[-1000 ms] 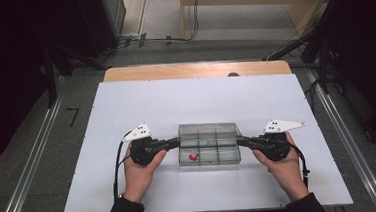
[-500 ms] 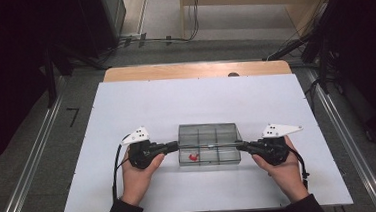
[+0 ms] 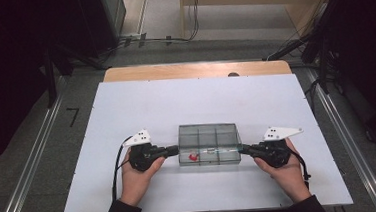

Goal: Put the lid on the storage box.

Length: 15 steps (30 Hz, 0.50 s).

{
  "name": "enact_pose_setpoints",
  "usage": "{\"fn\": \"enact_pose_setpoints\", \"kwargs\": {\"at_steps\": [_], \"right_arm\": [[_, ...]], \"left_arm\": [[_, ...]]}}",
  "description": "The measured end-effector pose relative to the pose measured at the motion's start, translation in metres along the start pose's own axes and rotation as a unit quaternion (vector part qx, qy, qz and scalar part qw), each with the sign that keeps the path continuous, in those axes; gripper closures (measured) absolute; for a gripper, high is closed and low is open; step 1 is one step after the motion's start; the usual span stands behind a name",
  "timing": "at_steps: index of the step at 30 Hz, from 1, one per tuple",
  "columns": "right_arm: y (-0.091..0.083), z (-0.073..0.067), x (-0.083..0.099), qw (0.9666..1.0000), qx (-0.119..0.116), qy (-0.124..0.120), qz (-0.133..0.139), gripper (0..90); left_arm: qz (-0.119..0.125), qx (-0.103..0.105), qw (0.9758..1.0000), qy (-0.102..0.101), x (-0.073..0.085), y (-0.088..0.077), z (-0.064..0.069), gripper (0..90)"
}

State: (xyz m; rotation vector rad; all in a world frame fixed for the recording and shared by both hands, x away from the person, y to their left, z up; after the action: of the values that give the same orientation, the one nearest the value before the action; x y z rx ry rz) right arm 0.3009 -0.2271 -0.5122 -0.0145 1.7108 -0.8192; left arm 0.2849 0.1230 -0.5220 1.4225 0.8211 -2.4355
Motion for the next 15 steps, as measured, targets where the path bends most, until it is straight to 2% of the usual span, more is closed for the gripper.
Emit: {"fn": "enact_pose_setpoints", "kwargs": {"at_steps": [15], "right_arm": [[0.0030, 0.0007, 0.0084, 0.9996, 0.001, -0.013, -0.024, 88.3]], "left_arm": [[-0.028, -0.005, 0.9996, 0.002, 0.0058, 0.0037, -0.0039, 90.0]]}}
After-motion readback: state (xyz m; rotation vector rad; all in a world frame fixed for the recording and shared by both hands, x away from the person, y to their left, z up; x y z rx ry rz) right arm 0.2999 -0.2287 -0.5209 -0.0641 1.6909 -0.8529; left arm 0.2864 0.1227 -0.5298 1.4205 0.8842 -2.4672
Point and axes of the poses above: each handheld gripper's, and its own axes: y roughly forward along the jaws, x roughly out of its underside, z roughly to its right, the point moved 3 cm from there along y, roughly forward along the jaws, and after that the axes turned 5 degrees about -y, right-handed, at the moved point
